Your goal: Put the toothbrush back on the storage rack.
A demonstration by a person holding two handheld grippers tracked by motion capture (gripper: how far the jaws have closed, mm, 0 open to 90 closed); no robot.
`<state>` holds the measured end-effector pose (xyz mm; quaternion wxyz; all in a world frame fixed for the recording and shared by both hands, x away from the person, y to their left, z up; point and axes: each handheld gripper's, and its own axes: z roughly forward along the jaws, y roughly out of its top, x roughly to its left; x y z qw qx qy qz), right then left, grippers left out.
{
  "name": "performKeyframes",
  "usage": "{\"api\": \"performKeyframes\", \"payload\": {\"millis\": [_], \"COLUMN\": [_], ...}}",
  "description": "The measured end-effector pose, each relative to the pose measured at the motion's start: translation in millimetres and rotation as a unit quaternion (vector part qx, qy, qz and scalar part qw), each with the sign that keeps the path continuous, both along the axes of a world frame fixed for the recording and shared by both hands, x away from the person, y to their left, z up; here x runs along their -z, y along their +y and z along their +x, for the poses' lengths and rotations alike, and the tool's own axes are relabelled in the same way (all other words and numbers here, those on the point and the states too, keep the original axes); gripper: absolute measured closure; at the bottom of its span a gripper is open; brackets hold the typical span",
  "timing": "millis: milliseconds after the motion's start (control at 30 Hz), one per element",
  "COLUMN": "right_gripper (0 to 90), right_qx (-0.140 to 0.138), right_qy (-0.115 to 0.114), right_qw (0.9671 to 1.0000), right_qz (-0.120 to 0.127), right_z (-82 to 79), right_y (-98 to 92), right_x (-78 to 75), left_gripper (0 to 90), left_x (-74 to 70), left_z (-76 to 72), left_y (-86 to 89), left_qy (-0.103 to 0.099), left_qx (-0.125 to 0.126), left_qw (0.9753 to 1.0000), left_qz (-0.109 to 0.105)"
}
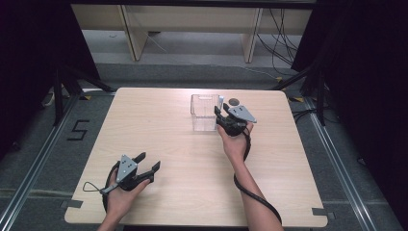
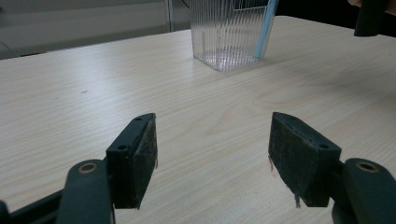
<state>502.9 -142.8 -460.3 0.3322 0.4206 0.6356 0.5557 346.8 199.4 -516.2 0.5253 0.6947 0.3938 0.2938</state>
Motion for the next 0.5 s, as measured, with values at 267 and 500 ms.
{"api": "performKeyframes", "payload": {"millis": [267,500], "right_gripper": [52.6,47.4], "right_qx": [0.003,-0.006], "right_qy": [0.006,0.014], "right_qw": [1.0000,0.9997], "right_qz": [-0.001,-0.020], "right_z": [-2.1,-10.9], "right_y": [-3.1,-9.3], "right_x": [-0.7,-6.1], "left_gripper": [32.3,32.3], "left_x": [0.0,0.0], "left_z": [0.0,-0.4], "left_y": [0.2,0.9], "left_qy": [0.000,0.000], "left_qx": [0.000,-0.002], "left_qw": [1.0000,1.0000], "left_qz": [0.000,0.000]}}
